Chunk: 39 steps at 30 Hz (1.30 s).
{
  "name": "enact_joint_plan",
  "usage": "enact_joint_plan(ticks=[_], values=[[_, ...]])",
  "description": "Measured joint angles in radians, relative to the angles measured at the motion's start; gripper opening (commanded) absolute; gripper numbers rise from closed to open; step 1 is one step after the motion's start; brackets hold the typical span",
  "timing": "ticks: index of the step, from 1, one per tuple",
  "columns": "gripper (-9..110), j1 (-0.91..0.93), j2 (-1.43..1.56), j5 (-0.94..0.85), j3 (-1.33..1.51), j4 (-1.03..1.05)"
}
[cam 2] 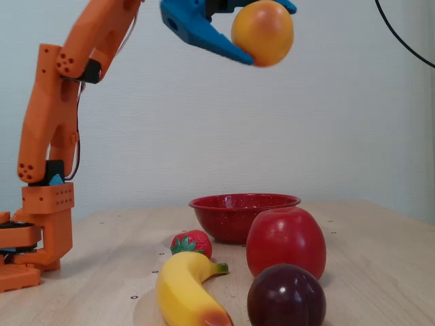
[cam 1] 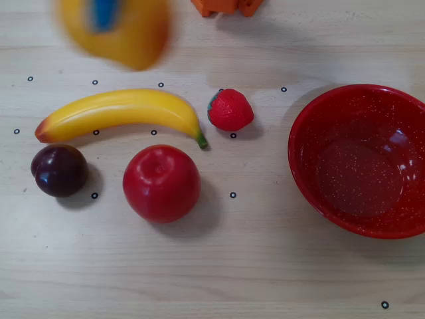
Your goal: Put the peach in the red bowl.
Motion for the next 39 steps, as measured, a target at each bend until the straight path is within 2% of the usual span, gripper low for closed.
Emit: enact_joint_plan(ticks=[8, 16, 21, 28, 33, 36, 37, 39], values=[[0, 0.374, 0.023, -0.19, -0.064, 0.0], [0, 0.591, 0.025, -0.428, 0.029, 0.002], [0, 0.635, 0.023, -0.538, 0.236, 0.002], [0, 0.715, -0.055, -0.578, 0.499, 0.002], [0, 0.727, -0.173, -0.581, 0.623, -0.032], [0, 0.721, -0.196, -0.509, 0.703, -0.16], [5, 0.719, -0.206, -0.476, 0.73, -0.206], [24, 0.713, -0.224, -0.419, 0.775, -0.293]])
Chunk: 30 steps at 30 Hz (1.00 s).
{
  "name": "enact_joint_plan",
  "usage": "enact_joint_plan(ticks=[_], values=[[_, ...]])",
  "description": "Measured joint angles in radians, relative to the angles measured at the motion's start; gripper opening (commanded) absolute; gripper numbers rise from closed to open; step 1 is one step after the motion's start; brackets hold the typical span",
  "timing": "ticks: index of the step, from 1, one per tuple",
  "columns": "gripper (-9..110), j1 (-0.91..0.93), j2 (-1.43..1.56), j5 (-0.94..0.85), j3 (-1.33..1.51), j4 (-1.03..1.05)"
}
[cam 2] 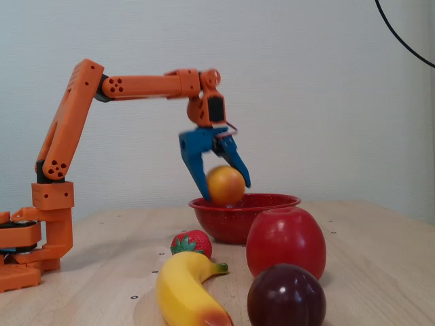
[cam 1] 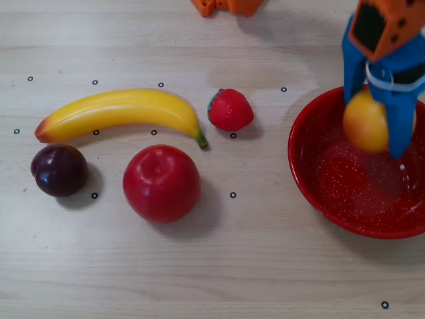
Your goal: Put the peach in the red bowl.
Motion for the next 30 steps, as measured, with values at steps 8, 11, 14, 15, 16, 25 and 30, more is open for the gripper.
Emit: enact_joint_plan(ticks=[8, 11, 14, 15, 16, 25, 30], values=[[51, -0.077, -0.006, 0.091, 0.077, -0.057], [54, -0.075, -0.006, 0.092, 0.077, -0.057], [50, -0.078, -0.006, 0.103, 0.077, -0.057], [45, -0.083, -0.006, 0.103, 0.077, -0.057], [39, -0.084, -0.006, 0.103, 0.072, -0.057], [0, -0.15, 0.152, 0.094, -0.012, -0.048], [0, -0.282, 0.333, 0.081, 0.061, -0.038]])
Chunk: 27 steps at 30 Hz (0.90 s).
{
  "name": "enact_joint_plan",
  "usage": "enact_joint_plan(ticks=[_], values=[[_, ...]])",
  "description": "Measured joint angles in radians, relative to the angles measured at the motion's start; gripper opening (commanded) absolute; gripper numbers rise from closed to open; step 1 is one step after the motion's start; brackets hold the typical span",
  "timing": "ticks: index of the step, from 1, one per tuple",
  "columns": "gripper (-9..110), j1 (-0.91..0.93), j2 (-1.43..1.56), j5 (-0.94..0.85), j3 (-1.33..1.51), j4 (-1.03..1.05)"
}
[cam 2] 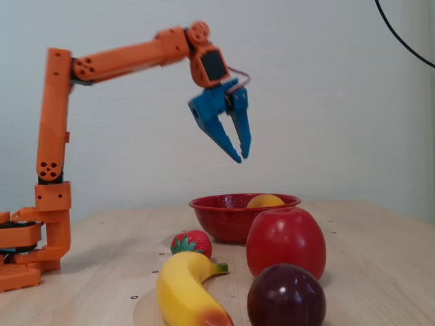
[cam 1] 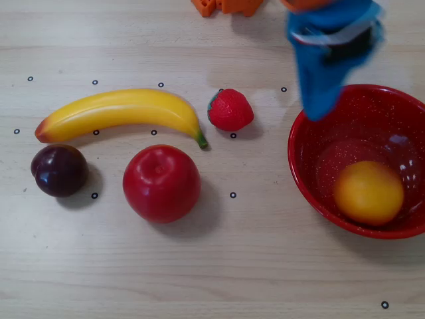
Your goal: Put the peach in the red bowl.
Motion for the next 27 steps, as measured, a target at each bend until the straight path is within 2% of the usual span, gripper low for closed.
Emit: enact_joint_plan(ticks=[11, 21, 27], values=[[0, -0.204, 0.511, -0.035, 0.449, -0.043], [0, -0.299, 1.055, -0.015, 0.937, -0.14], [0, -0.362, 1.278, -0.006, 1.187, -0.196]])
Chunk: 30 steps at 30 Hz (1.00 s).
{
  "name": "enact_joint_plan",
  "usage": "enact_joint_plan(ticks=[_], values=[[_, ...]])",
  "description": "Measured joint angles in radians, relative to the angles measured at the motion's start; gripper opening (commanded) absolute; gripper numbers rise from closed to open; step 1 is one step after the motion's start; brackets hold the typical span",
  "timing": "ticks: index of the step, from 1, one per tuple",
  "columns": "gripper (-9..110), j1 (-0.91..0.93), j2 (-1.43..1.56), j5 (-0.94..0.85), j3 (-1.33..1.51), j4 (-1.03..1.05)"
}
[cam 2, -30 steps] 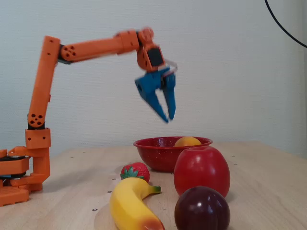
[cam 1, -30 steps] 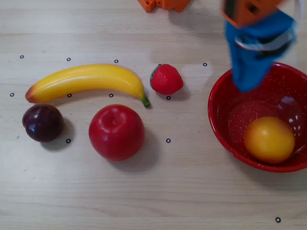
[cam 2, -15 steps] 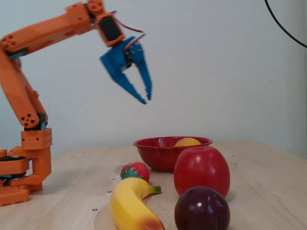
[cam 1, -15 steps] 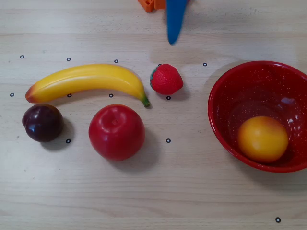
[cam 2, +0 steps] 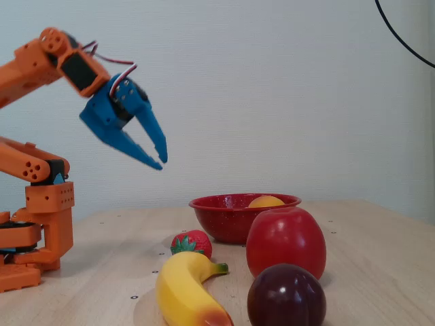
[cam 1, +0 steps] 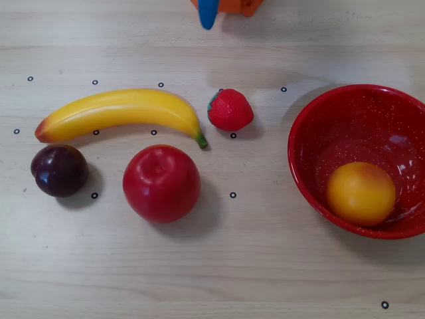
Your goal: Put the peach in the red bowl.
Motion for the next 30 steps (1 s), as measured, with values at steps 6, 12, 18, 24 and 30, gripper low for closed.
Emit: enact_joint_plan(ticks=[6, 12, 18, 24, 30], values=[[0, -0.02, 0.179, 0.0, 0.209, -0.097], [0, -0.014, 0.291, 0.006, 0.393, -0.219], [0, -0.014, 0.397, 0.034, 0.575, -0.37], [0, -0.014, 0.451, 0.055, 0.746, -0.548], [0, -0.012, 0.523, 0.087, 0.845, -0.698]])
